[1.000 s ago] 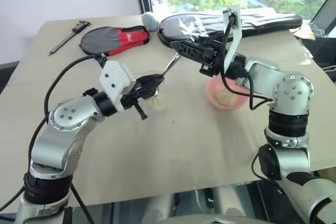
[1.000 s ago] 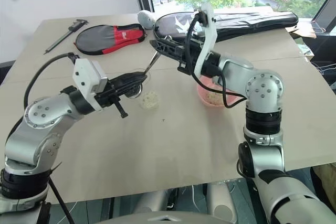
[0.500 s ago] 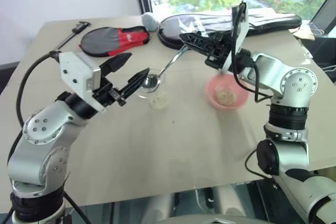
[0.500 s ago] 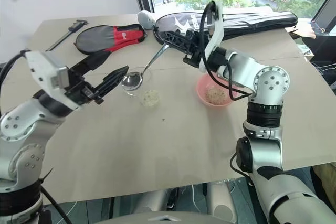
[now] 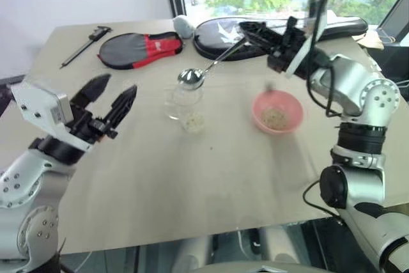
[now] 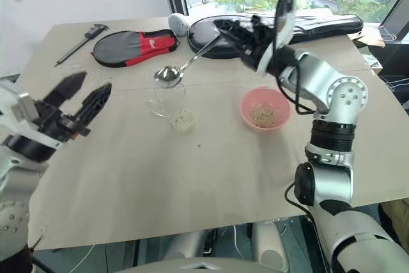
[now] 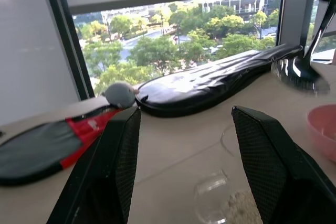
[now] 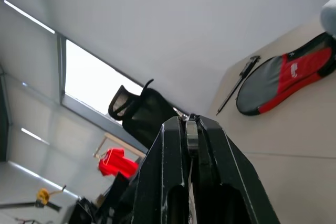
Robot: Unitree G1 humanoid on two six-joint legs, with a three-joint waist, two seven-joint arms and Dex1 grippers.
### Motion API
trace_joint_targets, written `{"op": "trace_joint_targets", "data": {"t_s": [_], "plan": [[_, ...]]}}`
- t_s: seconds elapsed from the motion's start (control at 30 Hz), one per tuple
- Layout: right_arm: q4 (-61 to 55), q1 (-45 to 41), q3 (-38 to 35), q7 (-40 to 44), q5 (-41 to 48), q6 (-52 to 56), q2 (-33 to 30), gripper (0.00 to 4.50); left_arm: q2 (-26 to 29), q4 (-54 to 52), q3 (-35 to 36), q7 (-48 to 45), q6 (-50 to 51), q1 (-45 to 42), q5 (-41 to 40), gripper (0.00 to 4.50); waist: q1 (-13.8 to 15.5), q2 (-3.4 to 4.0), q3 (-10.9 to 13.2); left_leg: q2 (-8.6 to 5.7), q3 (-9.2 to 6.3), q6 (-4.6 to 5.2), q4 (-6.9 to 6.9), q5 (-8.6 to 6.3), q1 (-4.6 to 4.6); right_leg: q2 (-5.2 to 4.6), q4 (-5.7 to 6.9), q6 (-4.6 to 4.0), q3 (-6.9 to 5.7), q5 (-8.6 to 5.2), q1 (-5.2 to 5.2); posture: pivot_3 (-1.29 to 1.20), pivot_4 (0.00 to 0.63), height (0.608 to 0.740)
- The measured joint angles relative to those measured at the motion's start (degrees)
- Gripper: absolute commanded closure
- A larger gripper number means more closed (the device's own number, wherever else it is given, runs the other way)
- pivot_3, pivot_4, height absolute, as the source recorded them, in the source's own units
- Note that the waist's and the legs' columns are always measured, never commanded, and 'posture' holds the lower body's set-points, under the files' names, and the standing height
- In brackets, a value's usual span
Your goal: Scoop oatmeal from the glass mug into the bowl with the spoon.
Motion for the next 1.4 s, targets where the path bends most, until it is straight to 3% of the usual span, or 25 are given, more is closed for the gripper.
{"op": "trace_joint_targets", "data": {"t_s": [0.17, 0.4, 0.67, 0.97, 1.4], "plan": [[-0.36, 2.19, -0.21, -1.04, 0.26, -0.81, -4.53, 4.50, -2.02, 4.01, -3.51, -2.34, -6.29, 3.70, 6.46, 1.67, 0.17, 0.05, -0.04, 0.01, 0.05, 0.04, 0.00, -0.02, 0.12, -0.02, 0.01, -0.01, 0.02, 0.00, 0.15, 0.00, 0.150, 0.740], [-1.38, 7.13, -0.15, -0.54, -5.46, -3.07, -7.88, 4.50, -6.52, 19.21, -12.81, -3.80, -18.86, -1.65, 16.61, 1.67, 0.24, 0.15, -0.09, 0.03, 0.10, 0.16, 0.04, -0.06, 0.12, -0.01, -0.03, -0.05, 0.05, 0.04, 0.16, 0.00, 0.150, 0.740], [-3.06, 8.56, -0.12, -0.57, -7.74, -4.64, -7.88, 4.50, -10.94, 32.77, -16.24, -9.55, -24.16, -8.88, 13.58, 1.67, 0.18, 0.16, -0.13, 0.05, 0.09, 0.17, 0.06, -0.06, 0.07, -0.02, -0.05, -0.04, 0.04, 0.05, 0.14, 0.00, 0.150, 0.740], [-3.54, 8.60, -0.13, -1.07, -8.07, -5.51, -7.88, 4.50, -9.74, 40.32, -17.01, -14.10, -24.39, -13.00, 12.18, 1.67, 0.15, 0.17, -0.13, 0.05, 0.07, 0.16, 0.06, -0.06, 0.07, -0.01, -0.03, -0.01, 0.03, 0.06, 0.13, 0.00, 0.150, 0.740], [-5.64, 9.44, -0.15, -2.44, -8.12, -6.98, -7.88, 4.50, -8.21, 47.81, -21.55, -16.77, -28.83, -21.03, 17.81, 1.67, 0.14, 0.17, -0.14, 0.04, 0.07, 0.08, 0.06, -0.01, 0.06, -0.03, -0.02, 0.01, 0.06, 0.08, 0.11, 0.00, 0.150, 0.740]]}}
